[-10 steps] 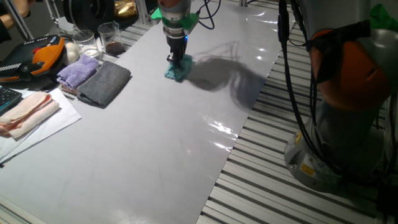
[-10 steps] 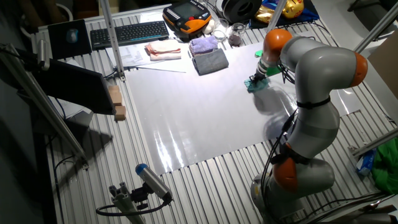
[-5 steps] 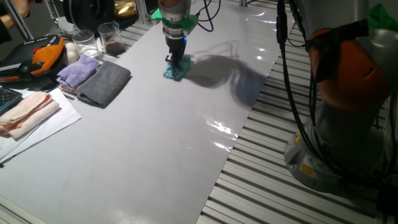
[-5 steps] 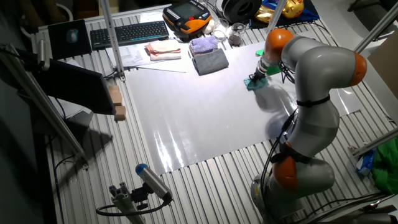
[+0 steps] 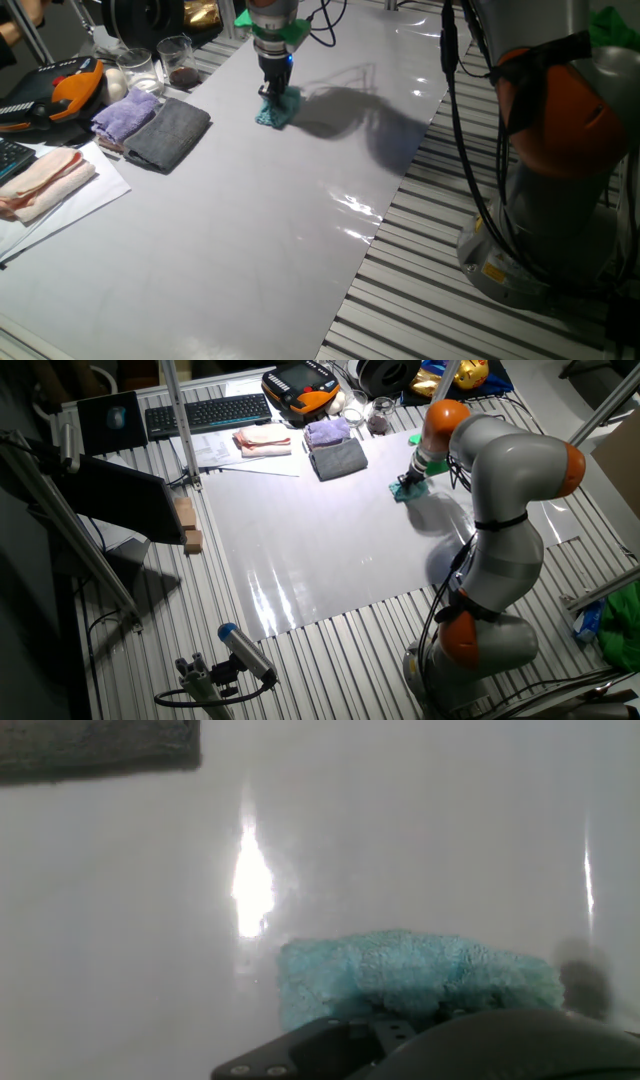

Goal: Clean the table with a cloth

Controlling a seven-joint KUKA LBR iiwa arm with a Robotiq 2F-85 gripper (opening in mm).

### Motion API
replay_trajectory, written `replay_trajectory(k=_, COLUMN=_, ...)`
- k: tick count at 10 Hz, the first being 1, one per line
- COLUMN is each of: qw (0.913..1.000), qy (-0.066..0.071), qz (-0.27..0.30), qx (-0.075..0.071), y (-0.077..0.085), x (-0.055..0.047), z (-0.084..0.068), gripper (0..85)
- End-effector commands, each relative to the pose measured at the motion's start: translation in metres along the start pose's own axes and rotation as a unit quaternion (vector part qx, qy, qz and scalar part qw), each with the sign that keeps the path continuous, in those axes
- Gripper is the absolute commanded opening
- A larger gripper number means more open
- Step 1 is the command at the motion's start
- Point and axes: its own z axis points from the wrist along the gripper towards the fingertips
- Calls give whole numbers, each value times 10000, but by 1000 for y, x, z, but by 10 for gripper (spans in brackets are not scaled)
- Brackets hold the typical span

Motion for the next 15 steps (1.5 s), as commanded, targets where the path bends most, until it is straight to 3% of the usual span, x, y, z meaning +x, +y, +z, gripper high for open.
replay_trajectory(k=1, qw=10000, qy=4, qz=15, qx=-2, y=3, x=-1, z=0, gripper=0)
replay_trajectory(k=7, qw=10000, qy=24, qz=2, qx=-87, y=2, x=-10, z=1, gripper=0)
replay_trajectory(k=15, qw=9998, qy=9, qz=148, qx=-155, y=24, x=-18, z=-8, gripper=0)
